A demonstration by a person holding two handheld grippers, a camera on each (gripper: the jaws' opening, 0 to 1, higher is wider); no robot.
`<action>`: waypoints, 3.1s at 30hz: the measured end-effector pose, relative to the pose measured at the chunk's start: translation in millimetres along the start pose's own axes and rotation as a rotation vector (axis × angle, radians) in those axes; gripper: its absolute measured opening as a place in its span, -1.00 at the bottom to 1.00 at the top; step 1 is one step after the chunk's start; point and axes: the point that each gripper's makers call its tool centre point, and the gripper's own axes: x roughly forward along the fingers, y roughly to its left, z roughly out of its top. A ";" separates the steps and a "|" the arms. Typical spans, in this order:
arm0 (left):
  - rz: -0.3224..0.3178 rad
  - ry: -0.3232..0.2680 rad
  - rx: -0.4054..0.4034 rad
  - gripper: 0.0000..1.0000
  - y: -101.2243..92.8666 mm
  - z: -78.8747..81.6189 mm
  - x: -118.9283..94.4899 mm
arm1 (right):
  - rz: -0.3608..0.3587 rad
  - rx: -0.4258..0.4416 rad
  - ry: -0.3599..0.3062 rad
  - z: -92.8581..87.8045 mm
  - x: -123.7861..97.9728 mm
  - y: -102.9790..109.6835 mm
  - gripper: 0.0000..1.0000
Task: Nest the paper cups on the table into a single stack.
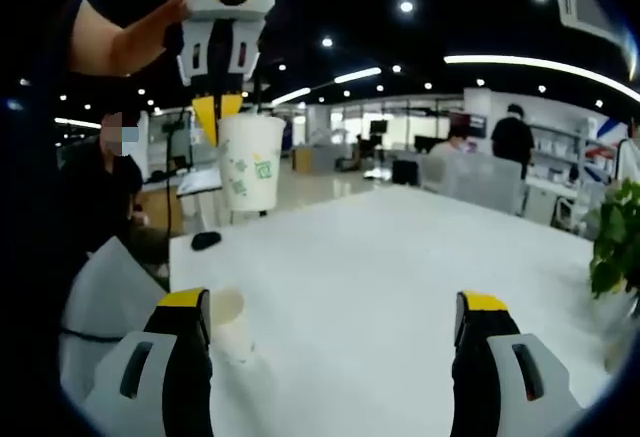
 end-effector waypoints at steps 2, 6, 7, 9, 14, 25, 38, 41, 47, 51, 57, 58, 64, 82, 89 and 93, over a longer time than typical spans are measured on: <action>-0.002 0.006 0.005 -1.00 -0.9 -0.4 2.0 | -0.002 -0.007 0.005 -2.0 -0.7 0.6 1.00; -0.015 0.003 -0.006 -1.00 -2.9 1.6 4.2 | -0.010 -0.001 0.010 -5.4 -2.8 -0.2 1.00; -0.016 0.003 -0.007 -1.00 -3.8 2.0 4.8 | -0.012 0.000 0.011 -6.0 -3.0 -0.4 1.00; -0.018 0.003 -0.008 -1.00 -5.5 2.3 6.4 | -0.013 0.006 0.011 -7.2 -3.2 -0.1 1.00; -0.021 0.008 -0.013 -1.00 -10.5 0.8 14.2 | -0.015 0.013 0.012 -8.5 -3.3 1.2 1.00; -0.053 0.018 -0.007 -1.00 -21.4 1.3 23.8 | -0.022 0.026 0.018 -11.7 -5.0 0.1 1.00; -0.126 0.033 -0.027 -1.00 -40.3 0.5 42.6 | -0.024 0.038 0.027 -20.5 -8.0 1.9 1.00; -0.140 0.031 -0.038 -1.00 -42.8 1.4 45.0 | -0.023 0.043 0.030 -22.1 -7.6 3.3 1.00; -0.157 0.029 -0.054 -1.00 -46.1 2.6 53.6 | -0.023 0.045 0.031 -22.0 -8.2 4.3 1.00; -0.152 0.030 -0.043 -1.00 -48.2 2.4 60.2 | -0.025 0.050 0.028 -23.1 -9.7 3.2 1.00; -0.150 0.028 -0.047 -1.00 -50.4 3.8 66.6 | -0.027 0.056 0.030 -25.9 -10.8 3.8 1.00; -0.153 0.029 -0.045 -1.00 -51.3 3.8 67.2 | -0.026 0.058 0.031 -25.3 -10.7 4.7 1.00; -0.161 0.039 -0.042 -1.00 -55.6 3.3 73.6 | -0.024 0.060 0.030 -24.3 -10.1 5.1 1.00; -0.159 0.053 -0.068 -1.00 -62.3 0.9 102.1 | -0.017 0.066 0.029 -27.5 -11.2 9.6 1.00; -0.153 0.053 -0.077 -1.00 -60.7 0.8 111.8 | -0.013 0.070 0.031 -27.7 -12.2 10.6 0.99; -0.152 0.054 -0.083 -1.00 -59.4 0.4 115.7 | -0.010 0.073 0.033 -28.2 -11.9 12.4 0.99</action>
